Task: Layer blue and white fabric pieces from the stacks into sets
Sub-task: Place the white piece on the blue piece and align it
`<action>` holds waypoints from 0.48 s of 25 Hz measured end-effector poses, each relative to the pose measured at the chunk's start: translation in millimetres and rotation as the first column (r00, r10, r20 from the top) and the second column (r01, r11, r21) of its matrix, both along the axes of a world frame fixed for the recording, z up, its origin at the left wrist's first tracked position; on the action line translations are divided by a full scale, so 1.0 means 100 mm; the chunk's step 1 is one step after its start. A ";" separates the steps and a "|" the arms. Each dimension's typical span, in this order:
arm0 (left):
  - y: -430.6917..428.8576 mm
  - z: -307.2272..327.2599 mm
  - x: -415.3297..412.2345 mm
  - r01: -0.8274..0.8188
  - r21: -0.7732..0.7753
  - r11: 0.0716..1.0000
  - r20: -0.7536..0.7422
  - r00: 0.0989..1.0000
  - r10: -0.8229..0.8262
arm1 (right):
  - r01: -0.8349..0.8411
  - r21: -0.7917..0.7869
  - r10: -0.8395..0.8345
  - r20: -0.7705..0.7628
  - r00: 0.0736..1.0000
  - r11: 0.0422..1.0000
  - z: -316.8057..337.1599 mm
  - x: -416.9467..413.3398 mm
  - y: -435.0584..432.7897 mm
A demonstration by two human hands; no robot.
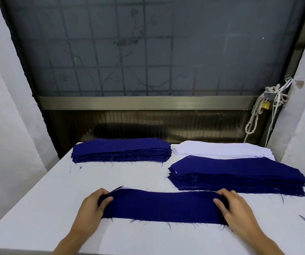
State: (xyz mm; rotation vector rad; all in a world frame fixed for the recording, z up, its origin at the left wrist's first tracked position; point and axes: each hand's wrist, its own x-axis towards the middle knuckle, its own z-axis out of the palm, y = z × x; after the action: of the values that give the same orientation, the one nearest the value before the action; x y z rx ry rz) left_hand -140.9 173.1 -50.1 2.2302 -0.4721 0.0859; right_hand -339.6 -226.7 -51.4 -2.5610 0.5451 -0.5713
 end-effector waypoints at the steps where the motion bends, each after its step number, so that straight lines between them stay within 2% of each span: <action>1: -0.01 0.02 0.00 -0.013 -0.035 0.999 -0.026 1.000 0.012 | 0.008 0.049 -0.009 0.017 1.000 0.999 0.03 -0.02 0.01; 3: -0.05 0.09 0.02 -0.027 -0.101 0.994 -0.062 0.998 0.021 | 0.010 0.124 -0.017 0.055 0.998 0.992 0.09 -0.03 0.00; 7: -0.33 0.41 0.17 -0.020 -0.173 0.985 -0.088 0.996 0.004 | 0.007 0.163 -0.037 0.185 0.982 0.987 0.40 0.02 -0.24; 12: -1.11 0.84 0.40 0.061 -0.149 0.987 -0.072 0.995 -0.073 | 0.134 0.147 -0.153 0.128 0.980 0.980 0.87 0.11 -0.96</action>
State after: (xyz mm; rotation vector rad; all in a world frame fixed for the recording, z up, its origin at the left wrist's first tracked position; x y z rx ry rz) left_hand -101.1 62.6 33.6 2.0642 -0.4826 -0.0016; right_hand -328.2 -322.5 35.7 -2.3447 0.6996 -0.7304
